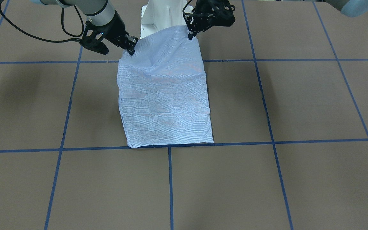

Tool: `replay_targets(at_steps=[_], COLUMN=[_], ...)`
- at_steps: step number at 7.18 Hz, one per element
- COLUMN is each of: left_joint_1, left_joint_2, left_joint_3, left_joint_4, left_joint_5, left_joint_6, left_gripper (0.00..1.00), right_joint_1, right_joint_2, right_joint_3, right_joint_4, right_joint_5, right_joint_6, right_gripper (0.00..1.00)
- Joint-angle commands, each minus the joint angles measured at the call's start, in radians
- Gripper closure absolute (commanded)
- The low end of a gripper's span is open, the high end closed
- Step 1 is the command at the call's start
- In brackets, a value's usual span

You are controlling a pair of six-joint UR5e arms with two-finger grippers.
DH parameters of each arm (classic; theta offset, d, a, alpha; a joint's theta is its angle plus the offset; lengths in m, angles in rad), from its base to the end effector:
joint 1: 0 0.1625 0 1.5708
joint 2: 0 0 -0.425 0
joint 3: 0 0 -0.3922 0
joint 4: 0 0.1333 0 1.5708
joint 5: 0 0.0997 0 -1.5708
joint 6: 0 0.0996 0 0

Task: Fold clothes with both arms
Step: 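Lift both near corners and carry them over the shirt away from the robot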

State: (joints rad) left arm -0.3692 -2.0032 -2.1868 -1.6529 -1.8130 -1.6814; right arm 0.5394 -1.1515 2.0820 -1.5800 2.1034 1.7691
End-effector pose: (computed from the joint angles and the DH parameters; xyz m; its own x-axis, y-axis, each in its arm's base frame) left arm 0.4303 -0.2838 0.1595 0.3787 -0.2614 -0.8878 0.1910 0.9607 -0.2014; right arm -0.4174 -0.3463 0.2087 0.4899 0.4911 0.7203 -0.1959 0.8671 -0.4580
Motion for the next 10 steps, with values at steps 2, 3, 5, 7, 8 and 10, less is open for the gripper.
replay_targets(at_steps=[2, 3, 5, 7, 8, 10], left_joint_1=[-0.108, -0.141, -0.181, -0.189, -0.197, -0.238], left_joint_2=[-0.008, -0.008, -0.008, -0.011, -0.018, -0.066], left_joint_3=[0.178, 0.233, 0.304, 0.315, 0.317, 0.369], left_joint_4=[-0.152, -0.201, -0.229, -0.229, -0.229, -0.241], left_joint_5=[-0.009, -0.028, -0.043, -0.043, -0.043, -0.046], left_joint_6=[0.037, 0.040, 0.040, 0.040, 0.040, 0.042], left_gripper=[1.00, 1.00, 1.00, 1.00, 1.00, 1.00], right_joint_1=[0.031, 0.034, 0.036, 0.043, 0.056, 0.080], right_joint_2=[0.071, 0.081, 0.145, 0.191, 0.196, 0.235], right_joint_3=[-0.123, -0.137, -0.216, -0.272, -0.276, -0.334], right_joint_4=[0.002, 0.003, 0.008, 0.012, 0.012, 0.014], right_joint_5=[-0.058, -0.094, -0.143, -0.160, -0.160, -0.160], right_joint_6=[-0.022, -0.034, -0.056, -0.097, -0.109, -0.158], right_gripper=[1.00, 1.00, 1.00, 1.00, 1.00, 1.00])
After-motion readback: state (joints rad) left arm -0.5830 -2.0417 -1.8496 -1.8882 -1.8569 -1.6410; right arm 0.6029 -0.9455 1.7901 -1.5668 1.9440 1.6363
